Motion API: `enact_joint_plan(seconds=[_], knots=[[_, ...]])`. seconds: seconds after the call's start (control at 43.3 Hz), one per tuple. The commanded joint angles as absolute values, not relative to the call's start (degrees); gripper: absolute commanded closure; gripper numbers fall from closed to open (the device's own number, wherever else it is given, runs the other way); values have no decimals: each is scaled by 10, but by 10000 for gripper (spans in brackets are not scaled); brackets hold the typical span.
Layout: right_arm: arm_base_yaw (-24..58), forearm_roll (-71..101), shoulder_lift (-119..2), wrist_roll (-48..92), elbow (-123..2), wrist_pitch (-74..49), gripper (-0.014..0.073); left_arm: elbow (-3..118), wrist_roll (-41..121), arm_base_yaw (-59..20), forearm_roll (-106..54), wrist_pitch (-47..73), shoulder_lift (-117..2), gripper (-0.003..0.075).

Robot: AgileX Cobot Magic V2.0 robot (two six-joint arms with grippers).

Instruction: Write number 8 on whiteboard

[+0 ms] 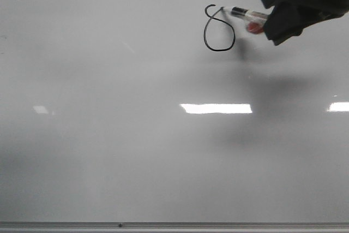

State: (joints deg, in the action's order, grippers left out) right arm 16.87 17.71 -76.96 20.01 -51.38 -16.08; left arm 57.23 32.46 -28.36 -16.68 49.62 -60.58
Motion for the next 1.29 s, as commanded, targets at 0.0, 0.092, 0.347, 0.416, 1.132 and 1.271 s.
enact_joint_plan(seconds=[0.0, 0.092, 0.347, 0.416, 1.132, 1.271], knots=[[168, 181, -749, 197, -535, -120, 700, 587, 319, -283, -182, 468, -596, 332], [199, 181, -759, 197, -539, -117, 700, 587, 319, -283, -182, 468, -596, 332], [238, 180, -727, 203, -530, -167, 700, 587, 319, -283, -182, 467, -596, 332], [243, 180, -687, 215, -508, -195, 700, 587, 319, -283, -184, 467, -596, 332], [243, 323, -486, 530, -470, -576, 700, 690, 522, -515, -281, 453, -757, 332], [243, 323, -486, 531, -470, -576, 700, 712, 531, -552, -281, 453, -796, 332]])
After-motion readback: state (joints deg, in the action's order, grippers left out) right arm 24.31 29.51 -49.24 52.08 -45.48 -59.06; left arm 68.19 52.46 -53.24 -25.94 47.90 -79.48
